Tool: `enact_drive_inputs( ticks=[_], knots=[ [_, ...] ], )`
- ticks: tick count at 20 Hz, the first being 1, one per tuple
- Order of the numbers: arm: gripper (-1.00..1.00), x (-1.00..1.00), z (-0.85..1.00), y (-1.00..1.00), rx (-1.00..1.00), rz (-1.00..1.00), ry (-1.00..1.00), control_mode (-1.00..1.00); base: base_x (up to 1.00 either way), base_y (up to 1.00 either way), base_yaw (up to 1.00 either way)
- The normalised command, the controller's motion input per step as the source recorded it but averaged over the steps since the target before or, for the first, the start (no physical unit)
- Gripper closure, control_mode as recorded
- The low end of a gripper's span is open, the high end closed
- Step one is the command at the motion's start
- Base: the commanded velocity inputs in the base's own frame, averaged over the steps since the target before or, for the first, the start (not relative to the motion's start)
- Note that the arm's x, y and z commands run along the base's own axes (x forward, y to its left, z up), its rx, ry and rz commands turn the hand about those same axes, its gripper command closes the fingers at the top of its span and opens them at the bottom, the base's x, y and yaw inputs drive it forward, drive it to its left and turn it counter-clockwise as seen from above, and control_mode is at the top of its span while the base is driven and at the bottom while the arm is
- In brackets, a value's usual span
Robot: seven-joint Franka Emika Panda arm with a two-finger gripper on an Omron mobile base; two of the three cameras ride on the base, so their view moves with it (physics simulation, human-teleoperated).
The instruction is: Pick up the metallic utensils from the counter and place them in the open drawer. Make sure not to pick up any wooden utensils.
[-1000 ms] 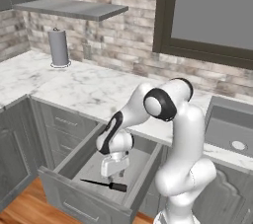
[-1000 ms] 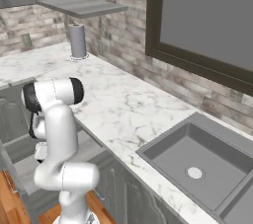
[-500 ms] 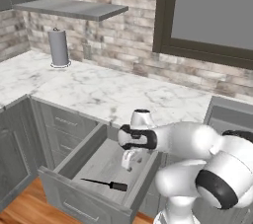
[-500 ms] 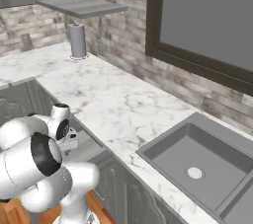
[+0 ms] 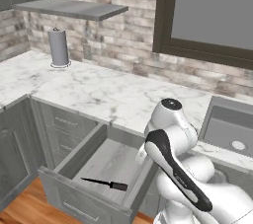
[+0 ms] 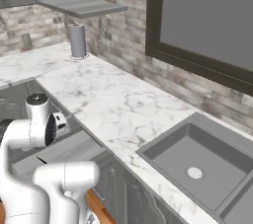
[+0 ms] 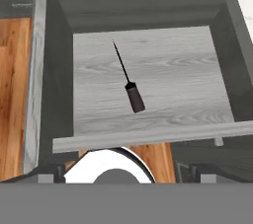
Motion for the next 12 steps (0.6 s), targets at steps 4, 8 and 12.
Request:
enact_drive_inputs(
  ticks=[4,8,12],
  knots=[
    [-1.00,-0.20,0.18,-0.25,0.07,0.00,-0.13,-1.00,0.00,0.00,0.00],
    [-1.00,-0.08,0.00,0.00,0.00,0.01,0.00,1.00,-0.13,-0.04,0.03],
    [-1.00,0.00,0.00,0.00,0.00,0.00,0.00,1.00,-0.96,-0.74,0.13]
  ],
)
